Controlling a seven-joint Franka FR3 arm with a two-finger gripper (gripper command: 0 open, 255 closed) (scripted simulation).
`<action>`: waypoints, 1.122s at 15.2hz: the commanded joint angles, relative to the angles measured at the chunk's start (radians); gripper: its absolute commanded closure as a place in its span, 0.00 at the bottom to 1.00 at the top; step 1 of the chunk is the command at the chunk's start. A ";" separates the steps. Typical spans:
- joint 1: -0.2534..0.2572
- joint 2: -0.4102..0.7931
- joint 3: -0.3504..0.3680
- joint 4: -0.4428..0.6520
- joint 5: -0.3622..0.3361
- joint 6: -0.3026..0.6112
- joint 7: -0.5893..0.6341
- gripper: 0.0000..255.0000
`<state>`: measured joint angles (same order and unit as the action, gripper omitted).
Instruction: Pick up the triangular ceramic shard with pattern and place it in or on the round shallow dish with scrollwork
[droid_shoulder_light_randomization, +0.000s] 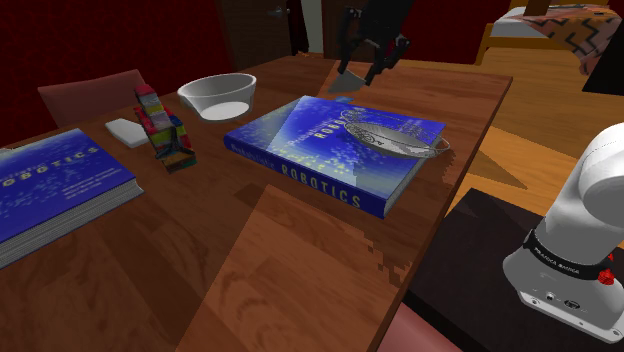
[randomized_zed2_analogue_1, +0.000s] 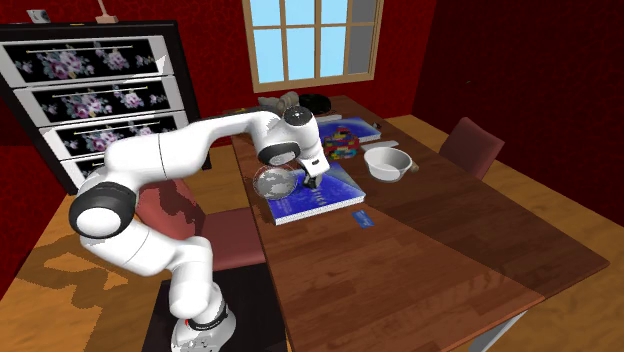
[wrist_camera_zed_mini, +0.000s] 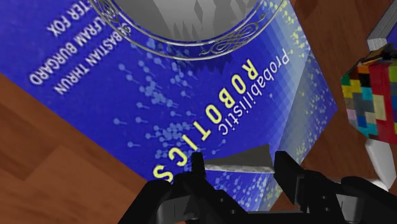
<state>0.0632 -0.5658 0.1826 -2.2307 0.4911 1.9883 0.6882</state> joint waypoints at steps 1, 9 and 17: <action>-0.002 0.003 -0.002 0.029 -0.006 -0.025 0.011 1.00; -0.008 0.026 -0.011 0.152 -0.027 -0.119 0.048 1.00; 0.019 -0.101 0.037 0.115 -0.009 -0.174 0.142 1.00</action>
<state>0.0765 -0.6420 0.2080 -2.1043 0.4773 1.8202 0.8117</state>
